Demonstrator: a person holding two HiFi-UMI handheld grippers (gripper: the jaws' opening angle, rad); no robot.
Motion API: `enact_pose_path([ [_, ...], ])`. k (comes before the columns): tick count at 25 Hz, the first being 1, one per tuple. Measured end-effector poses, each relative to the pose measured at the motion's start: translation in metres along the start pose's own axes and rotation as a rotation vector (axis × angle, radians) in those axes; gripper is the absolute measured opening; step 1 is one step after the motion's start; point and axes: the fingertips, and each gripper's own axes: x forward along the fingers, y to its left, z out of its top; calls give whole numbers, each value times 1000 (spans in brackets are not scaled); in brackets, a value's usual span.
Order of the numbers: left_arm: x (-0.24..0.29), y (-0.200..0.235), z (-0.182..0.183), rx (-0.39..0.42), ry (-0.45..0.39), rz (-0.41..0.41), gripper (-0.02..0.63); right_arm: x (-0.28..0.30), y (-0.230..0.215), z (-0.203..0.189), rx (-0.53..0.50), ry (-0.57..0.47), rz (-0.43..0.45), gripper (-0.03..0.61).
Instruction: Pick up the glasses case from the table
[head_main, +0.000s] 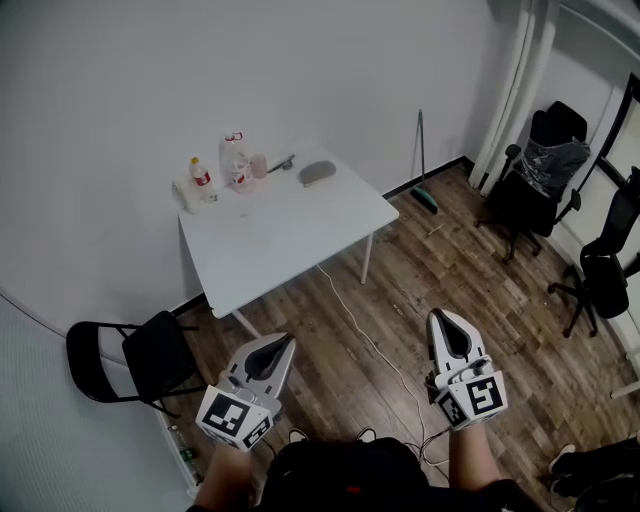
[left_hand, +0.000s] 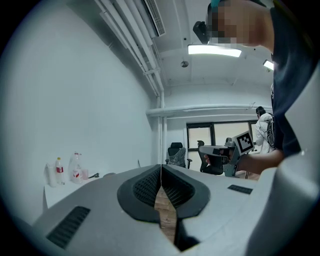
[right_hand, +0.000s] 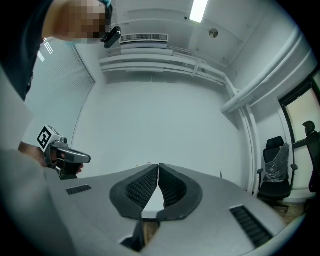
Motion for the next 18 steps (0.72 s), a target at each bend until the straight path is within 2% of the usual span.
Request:
enact_pose_path([
  [8, 42, -27, -13, -28, 23, 60, 21, -21, -63, -29, 47, 43, 46, 23],
  [18, 106, 4, -25, -36, 37, 50, 23, 25, -100, -58, 20, 91, 74, 23],
])
